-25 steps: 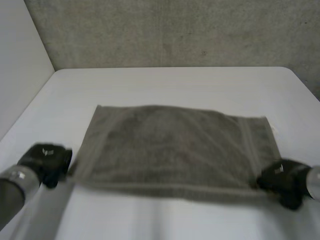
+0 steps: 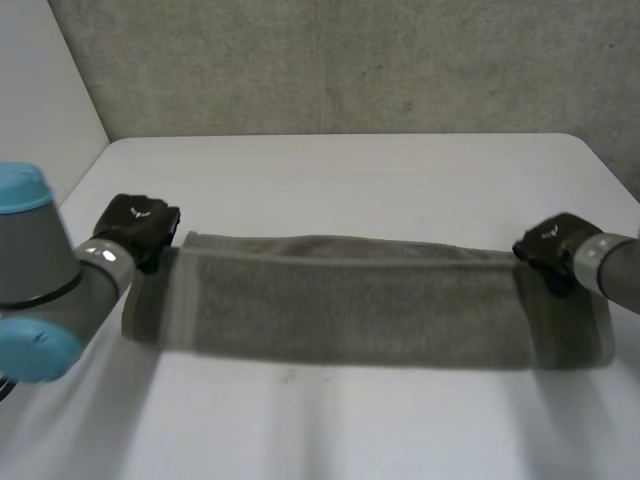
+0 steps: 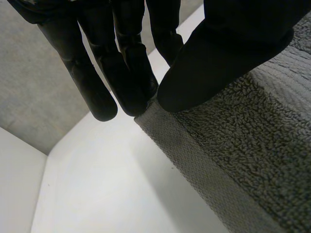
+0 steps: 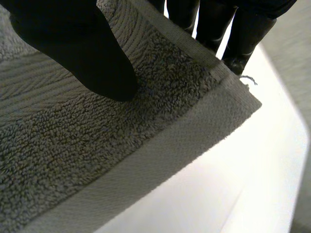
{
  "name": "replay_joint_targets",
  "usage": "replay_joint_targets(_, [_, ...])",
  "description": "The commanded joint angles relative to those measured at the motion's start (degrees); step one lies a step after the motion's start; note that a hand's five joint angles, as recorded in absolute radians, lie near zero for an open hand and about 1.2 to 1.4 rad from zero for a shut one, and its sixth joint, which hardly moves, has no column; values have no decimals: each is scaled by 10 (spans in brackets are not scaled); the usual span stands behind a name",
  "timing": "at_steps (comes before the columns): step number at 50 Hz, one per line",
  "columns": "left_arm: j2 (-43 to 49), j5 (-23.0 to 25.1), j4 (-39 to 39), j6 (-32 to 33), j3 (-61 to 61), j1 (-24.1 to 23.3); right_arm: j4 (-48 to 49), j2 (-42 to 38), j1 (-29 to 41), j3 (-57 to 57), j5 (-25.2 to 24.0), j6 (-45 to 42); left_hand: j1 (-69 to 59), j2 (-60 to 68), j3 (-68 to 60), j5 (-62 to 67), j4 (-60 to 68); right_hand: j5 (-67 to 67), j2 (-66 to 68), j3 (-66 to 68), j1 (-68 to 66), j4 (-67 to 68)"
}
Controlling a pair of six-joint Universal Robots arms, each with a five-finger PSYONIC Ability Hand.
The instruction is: Fold the towel.
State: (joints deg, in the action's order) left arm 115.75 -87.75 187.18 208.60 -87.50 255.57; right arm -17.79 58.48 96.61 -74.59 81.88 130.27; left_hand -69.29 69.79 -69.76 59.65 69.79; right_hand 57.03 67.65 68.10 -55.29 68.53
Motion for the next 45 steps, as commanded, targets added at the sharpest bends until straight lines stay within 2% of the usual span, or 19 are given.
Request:
replay_joint_targets(1, [122, -16, 48, 1, 132, -16, 115, -73, 22, 64, 12, 28, -107, 102, -102, 103, 102, 130, 124, 119, -247, 115])
replay_joint_targets(9, [217, -15, 54, 6, 239, -36, 176, -149, 38, 125, 40, 24, -107, 102, -102, 103, 102, 130, 124, 119, -247, 115])
replay_joint_targets(10, [229, -13, 55, 7, 251, -38, 186, -159, 43, 133, 48, 23, -107, 102, -102, 103, 102, -156, -162, -167, 39, -171])
replay_joint_targets(11, [229, -13, 55, 7, 251, -38, 186, -159, 43, 133, 48, 23, -107, 102, -102, 103, 102, -159, -165, -170, 42, -174])
replay_joint_targets(12, [240, -14, 58, 5, 260, -38, 194, -168, 47, 139, 57, 22, -51, 46, -46, 47, 46, -570, -576, -581, 453, -585])
replay_joint_targets(13, [240, -14, 58, 5, 260, -38, 202, -170, 50, 141, 69, 20, -50, 45, -45, 47, 45, -570, -576, -581, 453, -585])
replay_joint_targets(14, [243, -14, 64, 5, 263, -39, 202, -170, 50, 141, 69, 20, 361, -366, 366, -365, -366, -570, -576, -581, 453, -585])
replay_joint_targets(15, [243, -14, 73, 4, 264, -41, 213, -166, 50, 142, 85, 23, 593, -598, 598, -597, -598, -570, -576, -581, 453, -585])
replay_joint_targets(18, [236, -15, 96, 3, 259, -48, 230, -143, 52, 133, 109, 35, 589, -594, 594, -593, -594, -570, -576, -581, 453, -585])
replay_joint_targets(22, [210, -15, 114, 1, 245, -53, 236, -101, 51, 103, 111, 61, 589, -594, 594, -593, -594, -570, -576, -581, 453, -585])
replay_joint_targets(26, [143, -15, 126, 0, 190, -53, 228, -30, 45, 42, 103, 117, 591, -596, 595, -594, -596, -570, -576, -581, 453, -585])
replay_joint_targets(28, [115, -15, 127, 0, 166, -52, 224, -6, 44, 18, 94, 129, 591, -596, 595, -594, -596, -570, -576, -581, 453, -585])
replay_joint_targets(30, [85, -15, 127, -2, 138, -51, 199, 41, 40, -41, 55, 143, 589, -594, 594, -593, -594, -570, -576, -581, 453, -585])
replay_joint_targets(33, [28, -15, 133, -10, 73, -46, 181, 58, 29, -68, 33, 145, 592, -597, 597, -596, -597, -570, -576, -581, 453, -585])
replay_joint_targets(35, [-24, -11, 141, -41, 6, -43, 144, 81, -17, -116, -6, 148, 592, -597, 597, -596, -597, -570, -576, -581, 453, -585])
replay_joint_targets(38, [-45, -9, 143, -65, -22, -42, 123, 103, -48, -160, -37, 149, 591, -596, 595, -594, -596, -570, -576, -581, 453, -585])
replay_joint_targets(43, [-90, -8, 139, -191, -99, -42, 136, 117, -75, -216, -67, 147, 591, -596, 595, -594, -596, -524, -530, -535, 407, -539])
replay_joint_targets(44, [-91, -8, 139, -191, -99, -42, 137, 117, -75, -216, -67, 147, 591, -596, 595, -594, -596, -524, -530, -535, 407, -539])
replay_joint_targets(45, [-96, -8, 137, -228, -110, -41, 147, 117, -86, -231, -76, 147, 591, -596, 595, -594, -596, -491, -497, -501, 373, -506])
